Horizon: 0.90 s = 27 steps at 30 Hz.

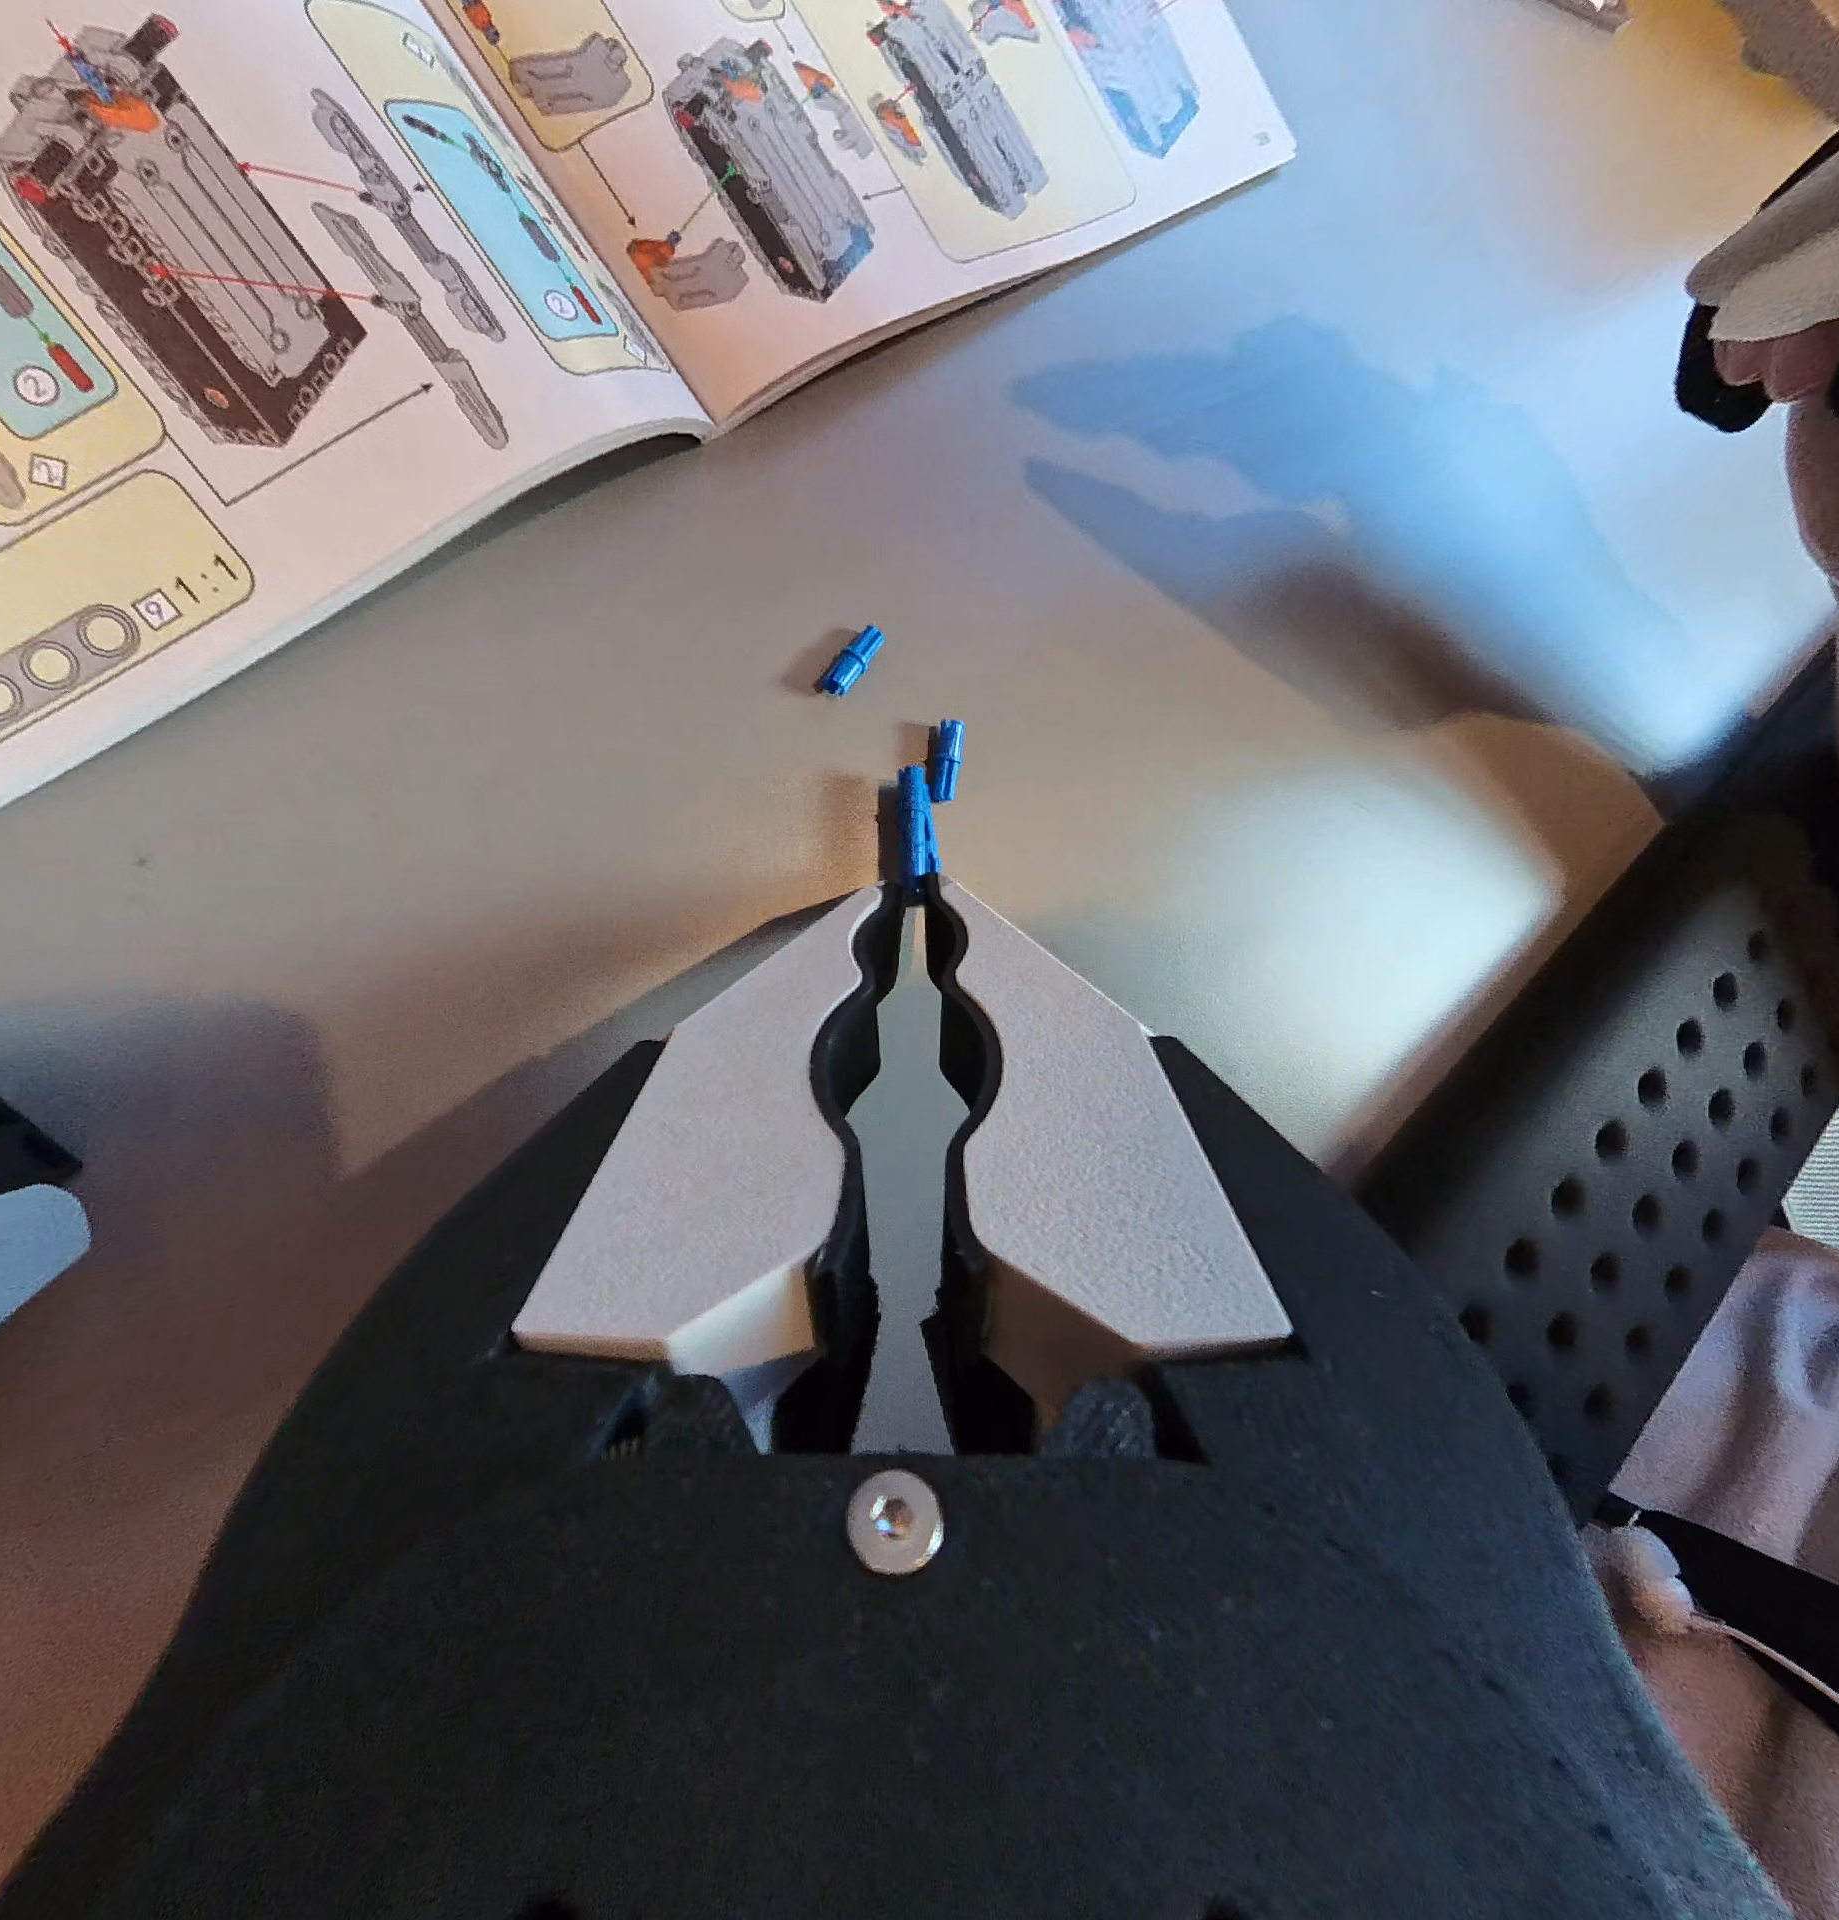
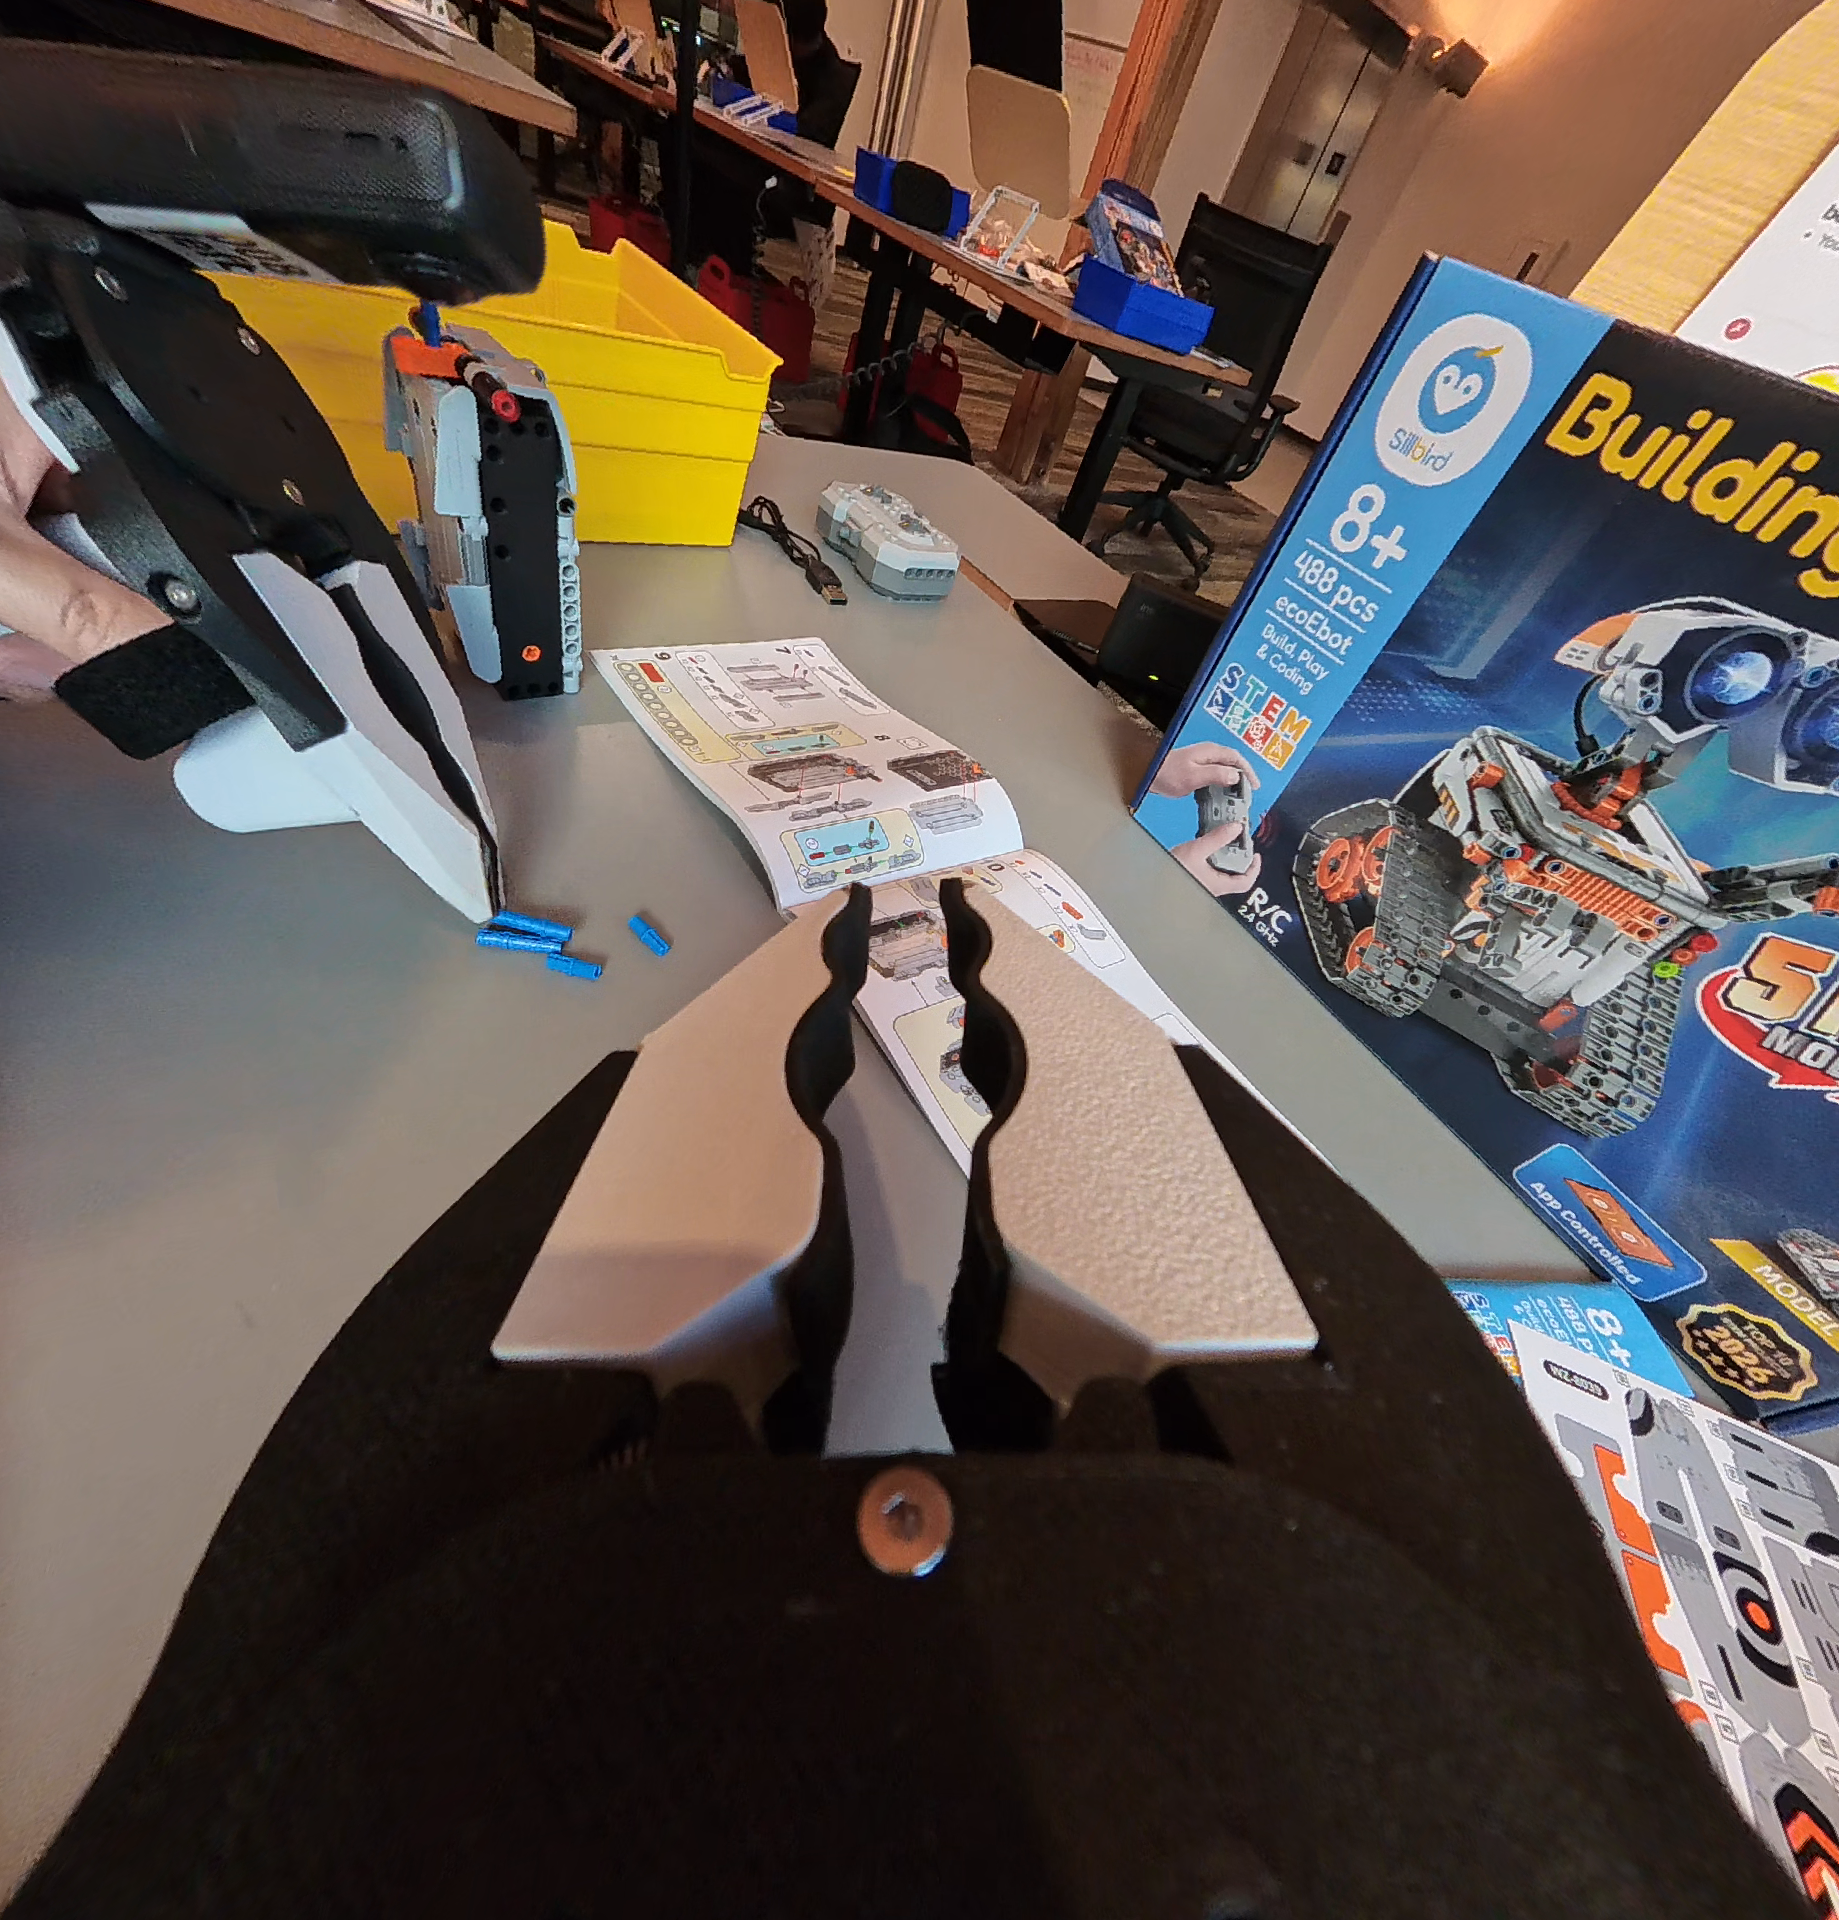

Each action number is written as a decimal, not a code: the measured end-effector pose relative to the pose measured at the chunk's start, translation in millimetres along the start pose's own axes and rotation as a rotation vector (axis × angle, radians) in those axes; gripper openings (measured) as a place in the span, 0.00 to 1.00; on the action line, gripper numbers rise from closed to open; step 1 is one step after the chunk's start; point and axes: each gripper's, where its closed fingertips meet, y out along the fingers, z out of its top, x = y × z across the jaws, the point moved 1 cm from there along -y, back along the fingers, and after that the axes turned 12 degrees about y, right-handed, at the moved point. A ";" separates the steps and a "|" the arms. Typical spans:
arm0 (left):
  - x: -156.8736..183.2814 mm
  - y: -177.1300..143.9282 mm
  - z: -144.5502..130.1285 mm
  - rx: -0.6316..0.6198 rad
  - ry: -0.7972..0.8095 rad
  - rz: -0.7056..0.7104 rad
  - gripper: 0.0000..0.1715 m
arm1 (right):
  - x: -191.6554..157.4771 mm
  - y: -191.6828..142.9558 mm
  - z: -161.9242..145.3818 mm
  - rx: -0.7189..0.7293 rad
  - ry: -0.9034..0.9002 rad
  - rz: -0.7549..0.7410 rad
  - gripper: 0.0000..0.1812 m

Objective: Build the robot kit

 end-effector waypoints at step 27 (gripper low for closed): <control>-6.0 -39.4 -6.2 0.026 -0.039 0.017 0.07 | 0.0 -1.4 0.7 -0.003 -0.016 -0.006 0.07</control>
